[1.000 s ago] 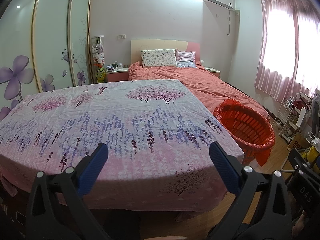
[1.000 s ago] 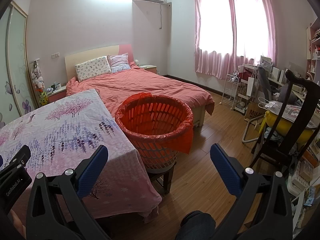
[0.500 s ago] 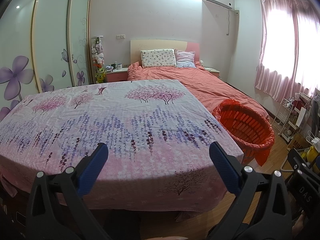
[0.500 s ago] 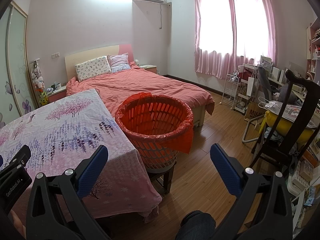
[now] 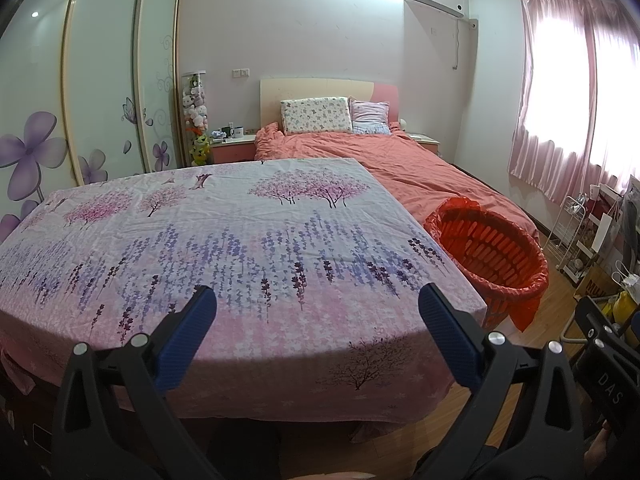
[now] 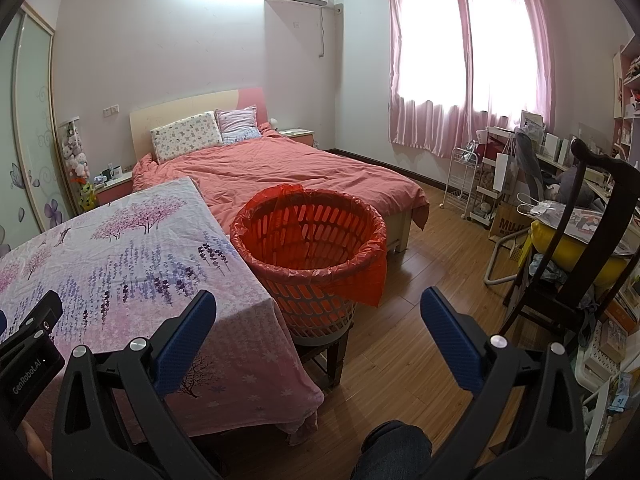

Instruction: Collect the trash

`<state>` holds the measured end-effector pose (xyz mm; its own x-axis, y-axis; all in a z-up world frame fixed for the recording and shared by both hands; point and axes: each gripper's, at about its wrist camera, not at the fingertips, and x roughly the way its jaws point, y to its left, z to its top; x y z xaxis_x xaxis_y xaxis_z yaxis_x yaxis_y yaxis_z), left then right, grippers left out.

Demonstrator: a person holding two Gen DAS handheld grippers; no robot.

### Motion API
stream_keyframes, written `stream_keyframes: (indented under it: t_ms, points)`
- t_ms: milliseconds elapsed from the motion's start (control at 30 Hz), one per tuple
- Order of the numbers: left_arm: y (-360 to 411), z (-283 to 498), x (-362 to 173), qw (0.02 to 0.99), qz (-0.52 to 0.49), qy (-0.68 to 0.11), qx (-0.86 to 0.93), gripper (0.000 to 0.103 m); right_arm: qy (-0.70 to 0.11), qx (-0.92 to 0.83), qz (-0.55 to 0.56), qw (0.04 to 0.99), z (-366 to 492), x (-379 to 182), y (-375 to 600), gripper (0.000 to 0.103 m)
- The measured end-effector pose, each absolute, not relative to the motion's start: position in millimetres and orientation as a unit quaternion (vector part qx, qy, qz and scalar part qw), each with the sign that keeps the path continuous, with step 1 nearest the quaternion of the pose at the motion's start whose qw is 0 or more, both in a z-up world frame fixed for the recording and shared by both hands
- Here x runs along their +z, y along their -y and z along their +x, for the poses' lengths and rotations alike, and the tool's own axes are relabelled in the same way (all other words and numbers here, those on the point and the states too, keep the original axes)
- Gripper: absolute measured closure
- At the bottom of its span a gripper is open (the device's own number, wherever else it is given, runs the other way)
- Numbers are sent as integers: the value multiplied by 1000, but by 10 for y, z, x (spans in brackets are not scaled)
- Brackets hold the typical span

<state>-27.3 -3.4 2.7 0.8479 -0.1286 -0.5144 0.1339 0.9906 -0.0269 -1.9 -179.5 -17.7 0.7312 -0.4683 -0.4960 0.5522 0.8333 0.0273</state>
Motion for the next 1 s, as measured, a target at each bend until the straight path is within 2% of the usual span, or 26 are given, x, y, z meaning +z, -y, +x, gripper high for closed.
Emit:
stream_keyframes:
  t_ms: [1000]
  points:
    - [36,-275,22,961,6,-268,-68,4,-245,-275,87,926,-18,-184,1793,2]
